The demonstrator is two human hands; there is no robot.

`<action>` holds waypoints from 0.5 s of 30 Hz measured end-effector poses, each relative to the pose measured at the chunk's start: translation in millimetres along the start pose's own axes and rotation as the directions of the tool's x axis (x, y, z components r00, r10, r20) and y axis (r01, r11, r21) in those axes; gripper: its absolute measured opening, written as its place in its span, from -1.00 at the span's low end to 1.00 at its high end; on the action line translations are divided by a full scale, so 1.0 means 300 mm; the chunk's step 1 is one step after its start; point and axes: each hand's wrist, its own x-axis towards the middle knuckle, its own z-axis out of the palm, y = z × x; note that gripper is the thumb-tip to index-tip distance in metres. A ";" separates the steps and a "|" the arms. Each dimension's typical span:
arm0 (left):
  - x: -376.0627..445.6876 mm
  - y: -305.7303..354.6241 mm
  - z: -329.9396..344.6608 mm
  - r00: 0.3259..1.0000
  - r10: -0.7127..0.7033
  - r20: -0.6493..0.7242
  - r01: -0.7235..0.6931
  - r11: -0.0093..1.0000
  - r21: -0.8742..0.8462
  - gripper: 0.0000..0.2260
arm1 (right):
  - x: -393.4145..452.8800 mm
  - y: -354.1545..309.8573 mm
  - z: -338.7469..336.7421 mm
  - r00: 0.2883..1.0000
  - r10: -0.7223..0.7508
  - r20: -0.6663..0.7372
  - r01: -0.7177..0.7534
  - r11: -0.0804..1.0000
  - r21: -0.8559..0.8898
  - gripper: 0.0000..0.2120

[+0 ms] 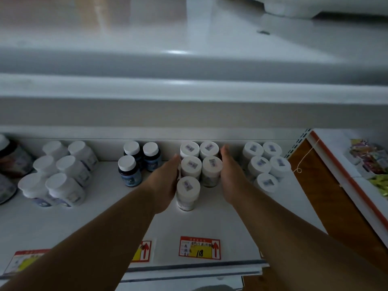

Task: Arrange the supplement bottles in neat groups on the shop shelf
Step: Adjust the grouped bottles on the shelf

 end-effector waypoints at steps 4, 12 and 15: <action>0.029 -0.020 -0.015 0.999 -0.038 0.002 0.038 0.998 -0.043 -0.68 | -0.001 -0.005 -0.016 0.999 -0.031 0.024 0.032 0.999 -0.032 -0.53; 0.025 -0.012 -0.003 0.998 -0.059 -0.013 0.059 0.997 -0.040 -0.67 | -0.032 -0.013 -0.003 0.993 -0.108 0.050 0.109 0.994 -0.026 -0.50; 0.005 -0.023 -0.008 0.997 -0.012 -0.072 0.014 0.999 0.031 -0.65 | -0.046 -0.012 -0.006 0.984 -0.176 0.039 0.177 0.983 -0.046 -0.50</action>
